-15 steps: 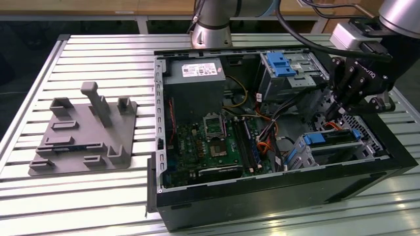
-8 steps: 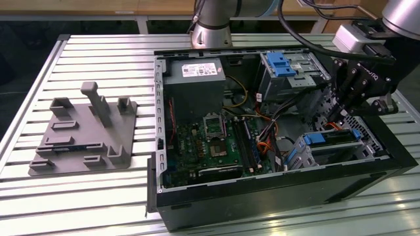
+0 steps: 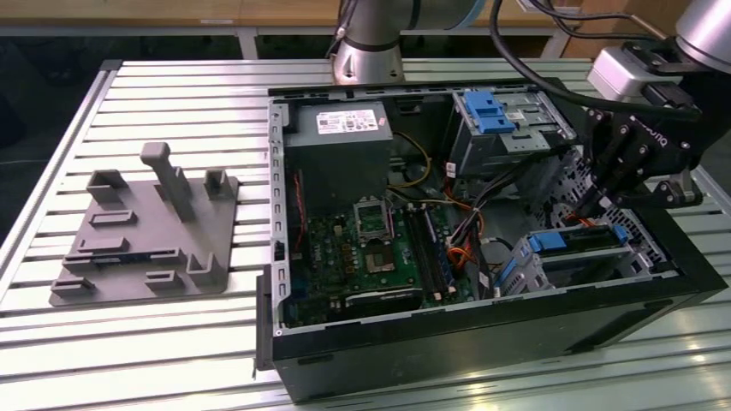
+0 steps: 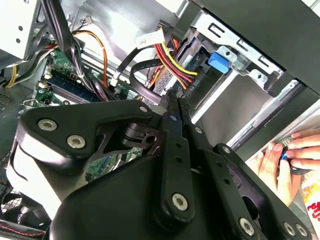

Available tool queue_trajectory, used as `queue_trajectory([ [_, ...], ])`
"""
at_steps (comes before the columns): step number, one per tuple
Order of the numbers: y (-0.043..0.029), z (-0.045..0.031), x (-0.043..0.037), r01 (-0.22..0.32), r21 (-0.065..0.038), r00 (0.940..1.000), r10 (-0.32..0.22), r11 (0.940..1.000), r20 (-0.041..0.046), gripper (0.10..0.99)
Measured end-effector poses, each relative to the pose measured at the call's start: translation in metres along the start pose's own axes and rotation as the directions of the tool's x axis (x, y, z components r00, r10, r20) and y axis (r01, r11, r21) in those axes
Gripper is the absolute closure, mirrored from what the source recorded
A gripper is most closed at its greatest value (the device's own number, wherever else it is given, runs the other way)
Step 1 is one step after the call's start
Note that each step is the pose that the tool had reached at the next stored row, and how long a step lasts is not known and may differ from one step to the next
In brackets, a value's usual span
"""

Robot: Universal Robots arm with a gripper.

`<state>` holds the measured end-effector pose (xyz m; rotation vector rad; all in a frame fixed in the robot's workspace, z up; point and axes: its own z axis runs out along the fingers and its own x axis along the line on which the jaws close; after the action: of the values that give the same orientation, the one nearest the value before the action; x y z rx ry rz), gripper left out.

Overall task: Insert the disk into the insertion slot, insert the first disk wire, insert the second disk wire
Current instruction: 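Insert the second disk wire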

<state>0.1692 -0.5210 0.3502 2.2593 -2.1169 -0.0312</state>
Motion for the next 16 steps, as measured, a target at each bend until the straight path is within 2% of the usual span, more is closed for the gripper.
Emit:
queue_trajectory([
  [16,-0.0001,0.0026,0.0031,-0.007,0.0,1.0,0.007,1.0,0.0004,0.941],
])
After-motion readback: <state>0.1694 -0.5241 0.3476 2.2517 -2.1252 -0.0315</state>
